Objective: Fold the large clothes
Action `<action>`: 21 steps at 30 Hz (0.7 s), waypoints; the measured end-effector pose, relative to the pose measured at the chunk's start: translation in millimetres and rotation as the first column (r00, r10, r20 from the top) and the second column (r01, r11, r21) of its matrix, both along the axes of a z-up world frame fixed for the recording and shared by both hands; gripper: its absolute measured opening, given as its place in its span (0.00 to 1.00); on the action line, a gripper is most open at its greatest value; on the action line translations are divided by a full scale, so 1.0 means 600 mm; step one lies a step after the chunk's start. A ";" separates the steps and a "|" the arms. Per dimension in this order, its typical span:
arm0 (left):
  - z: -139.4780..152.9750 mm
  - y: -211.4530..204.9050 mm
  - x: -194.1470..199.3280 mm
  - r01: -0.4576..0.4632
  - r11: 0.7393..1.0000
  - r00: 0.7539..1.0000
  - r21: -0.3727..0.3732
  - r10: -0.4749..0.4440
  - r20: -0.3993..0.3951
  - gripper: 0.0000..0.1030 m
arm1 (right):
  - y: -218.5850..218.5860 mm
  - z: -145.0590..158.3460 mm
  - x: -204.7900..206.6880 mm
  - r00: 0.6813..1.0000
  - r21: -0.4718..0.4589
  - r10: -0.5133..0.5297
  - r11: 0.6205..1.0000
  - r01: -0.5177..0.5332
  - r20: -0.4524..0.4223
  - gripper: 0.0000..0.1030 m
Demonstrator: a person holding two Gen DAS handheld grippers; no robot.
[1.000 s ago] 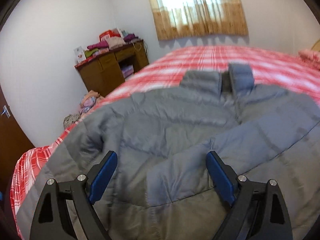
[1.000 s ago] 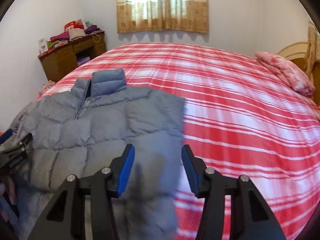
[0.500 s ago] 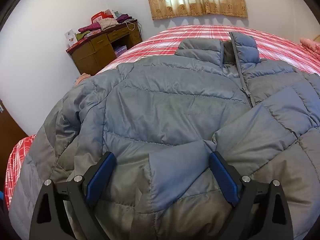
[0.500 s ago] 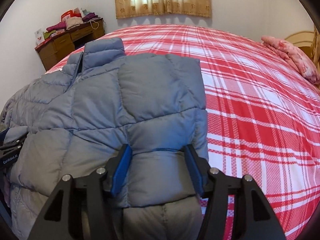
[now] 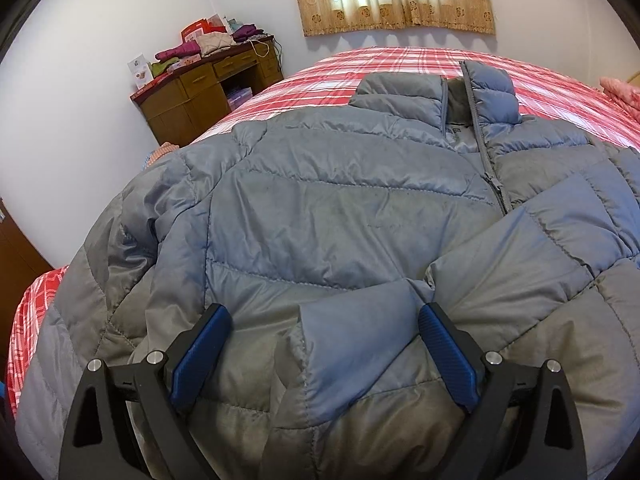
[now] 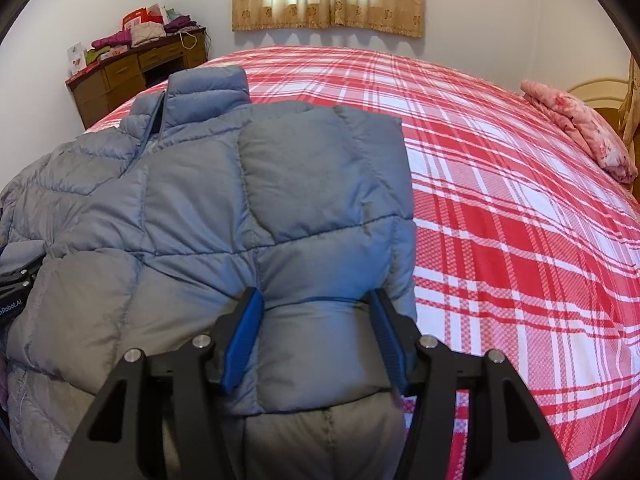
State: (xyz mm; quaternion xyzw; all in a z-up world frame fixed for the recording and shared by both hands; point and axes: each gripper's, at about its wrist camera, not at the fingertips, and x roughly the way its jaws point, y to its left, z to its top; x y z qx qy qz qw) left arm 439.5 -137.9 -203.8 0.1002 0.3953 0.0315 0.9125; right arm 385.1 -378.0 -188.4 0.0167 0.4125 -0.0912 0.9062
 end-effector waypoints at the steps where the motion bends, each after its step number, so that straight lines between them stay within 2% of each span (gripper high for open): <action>1: 0.000 0.000 0.000 0.000 1.000 1.000 0.001 0.000 0.000 0.94 | 0.000 0.000 0.000 1.000 0.000 0.000 1.000 0.000 0.000 0.57; 16: -0.001 -0.004 -0.002 -0.002 1.000 1.000 0.011 0.002 0.005 0.94 | 0.002 -0.002 0.001 1.000 -0.008 -0.003 1.000 0.003 -0.003 0.57; 19: 0.002 -0.005 -0.002 -0.001 1.000 1.000 0.017 0.001 0.001 0.94 | 0.001 -0.002 0.002 1.000 -0.018 -0.010 1.000 0.010 -0.010 0.61; 20: 0.006 -0.004 -0.003 0.003 1.000 1.000 0.017 -0.003 0.001 0.94 | 0.000 -0.001 0.003 1.000 -0.020 -0.015 1.000 0.015 -0.015 0.65; 21: 0.014 -0.003 -0.008 0.006 1.000 1.000 0.020 -0.006 0.008 0.94 | -0.003 0.002 0.003 0.999 -0.019 -0.028 0.999 0.027 -0.024 0.74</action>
